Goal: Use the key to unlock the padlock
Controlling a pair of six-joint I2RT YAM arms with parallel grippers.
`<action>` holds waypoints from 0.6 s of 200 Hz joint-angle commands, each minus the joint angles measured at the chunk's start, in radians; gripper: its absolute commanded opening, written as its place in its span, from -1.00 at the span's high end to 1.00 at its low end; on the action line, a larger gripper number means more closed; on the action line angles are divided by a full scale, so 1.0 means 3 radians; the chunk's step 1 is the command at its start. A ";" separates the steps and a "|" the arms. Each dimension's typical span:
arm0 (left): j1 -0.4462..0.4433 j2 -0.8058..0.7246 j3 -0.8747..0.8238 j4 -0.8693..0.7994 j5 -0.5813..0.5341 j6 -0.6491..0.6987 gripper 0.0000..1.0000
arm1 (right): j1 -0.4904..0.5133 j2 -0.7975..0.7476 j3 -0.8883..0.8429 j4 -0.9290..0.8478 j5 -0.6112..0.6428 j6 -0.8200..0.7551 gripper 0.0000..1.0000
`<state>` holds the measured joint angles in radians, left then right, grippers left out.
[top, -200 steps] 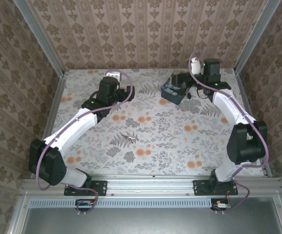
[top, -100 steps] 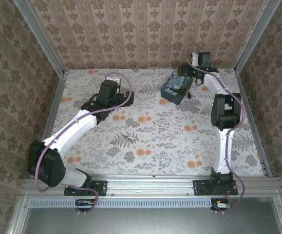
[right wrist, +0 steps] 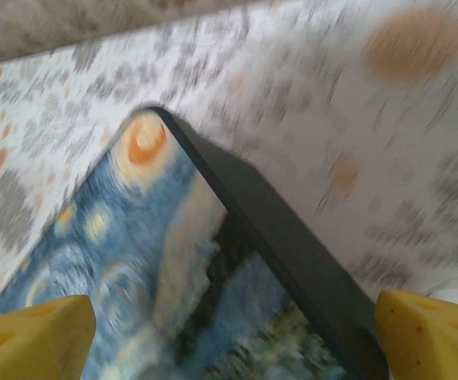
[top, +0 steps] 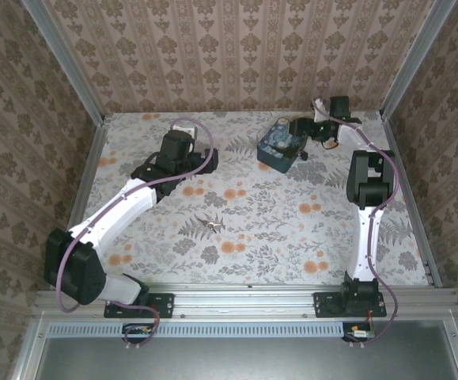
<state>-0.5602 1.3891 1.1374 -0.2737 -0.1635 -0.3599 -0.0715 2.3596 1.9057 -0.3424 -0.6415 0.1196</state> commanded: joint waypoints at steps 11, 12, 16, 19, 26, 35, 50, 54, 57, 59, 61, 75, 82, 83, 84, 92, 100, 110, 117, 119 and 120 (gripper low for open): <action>0.0006 -0.0296 -0.0119 -0.0060 -0.0012 -0.0079 -0.99 | 0.0109 -0.0676 -0.0671 0.0257 -0.0554 0.0230 -0.80; 0.0006 -0.0300 -0.0119 -0.0060 -0.0012 -0.0081 -1.00 | 0.0112 -0.0691 -0.0702 0.0267 -0.0558 0.0238 -0.79; 0.0006 -0.0325 -0.0138 -0.0050 -0.0010 -0.0088 -1.00 | 0.0135 -0.0765 -0.0815 0.0328 -0.0580 0.0265 -0.79; 0.0006 -0.0345 -0.0153 -0.0045 -0.0012 -0.0097 -1.00 | 0.0154 -0.0826 -0.0904 0.0382 -0.0602 0.0285 -0.78; 0.0006 -0.0383 -0.0177 -0.0044 -0.0010 -0.0116 -1.00 | 0.0214 -0.0967 -0.1115 0.0498 -0.0632 0.0318 -0.78; 0.0003 -0.0427 -0.0208 -0.0033 -0.0007 -0.0131 -1.00 | 0.0308 -0.1145 -0.1356 0.0577 -0.0598 0.0346 -0.78; 0.0006 -0.0503 -0.0247 -0.0048 -0.0006 -0.0163 -1.00 | 0.0491 -0.1430 -0.1729 0.0674 -0.0461 0.0374 -0.78; 0.0006 -0.0520 -0.0256 -0.0054 -0.0005 -0.0162 -1.00 | 0.0537 -0.1499 -0.1800 0.0673 -0.0395 0.0382 -0.78; 0.0006 -0.0535 -0.0260 -0.0063 -0.0007 -0.0167 -1.00 | 0.0563 -0.1545 -0.1855 0.0667 -0.0345 0.0383 -0.78; 0.0006 -0.0541 -0.0262 -0.0074 -0.0007 -0.0166 -1.00 | 0.0582 -0.1575 -0.1888 0.0666 -0.0319 0.0386 -0.78; 0.0006 -0.0550 -0.0264 -0.0078 -0.0007 -0.0166 -1.00 | 0.0599 -0.1605 -0.1924 0.0667 -0.0298 0.0388 -0.78; 0.0006 -0.0589 -0.0273 -0.0159 -0.0034 -0.0163 -1.00 | 0.0670 -0.1790 -0.2120 0.0658 -0.0209 0.0398 -0.78; 0.0006 -0.0596 -0.0269 -0.0220 -0.0053 -0.0162 -1.00 | 0.0673 -0.1875 -0.2179 0.0629 -0.0180 0.0417 -0.78; 0.0009 -0.0596 -0.0271 -0.0229 -0.0056 -0.0161 -1.00 | 0.0673 -0.1887 -0.2184 0.0622 -0.0171 0.0418 -0.77; 0.0007 -0.0594 -0.0272 -0.0239 -0.0060 -0.0163 -1.00 | 0.0673 -0.1900 -0.2192 0.0613 -0.0162 0.0421 -0.77; 0.0011 -0.0586 -0.0273 -0.0326 -0.0083 -0.0186 -1.00 | 0.0673 -0.2007 -0.2241 0.0537 -0.0064 0.0416 -0.77; 0.0021 -0.0555 -0.0262 -0.0453 -0.0111 -0.0240 -1.00 | 0.0673 -0.2121 -0.2273 0.0426 0.0064 0.0397 -0.77; 0.0039 -0.0491 -0.0245 -0.0635 -0.0140 -0.0323 -1.00 | 0.0673 -0.2244 -0.2296 0.0286 0.0248 0.0353 -0.77; 0.0054 -0.0441 -0.0239 -0.0761 -0.0150 -0.0392 -0.99 | 0.0673 -0.2316 -0.2302 0.0179 0.0388 0.0325 -0.77; 0.0056 -0.0428 -0.0239 -0.0792 -0.0150 -0.0409 -0.99 | 0.0673 -0.2338 -0.2302 0.0153 0.0424 0.0318 -0.77; 0.0059 -0.0423 -0.0241 -0.0814 -0.0148 -0.0420 -1.00 | 0.0673 -0.2343 -0.2305 0.0141 0.0442 0.0315 -0.77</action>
<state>-0.5587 1.2316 1.0668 -0.3649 -0.1776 -0.4156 0.1474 1.7496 1.2320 -0.2104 -0.6582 0.2237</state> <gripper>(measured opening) 0.997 0.886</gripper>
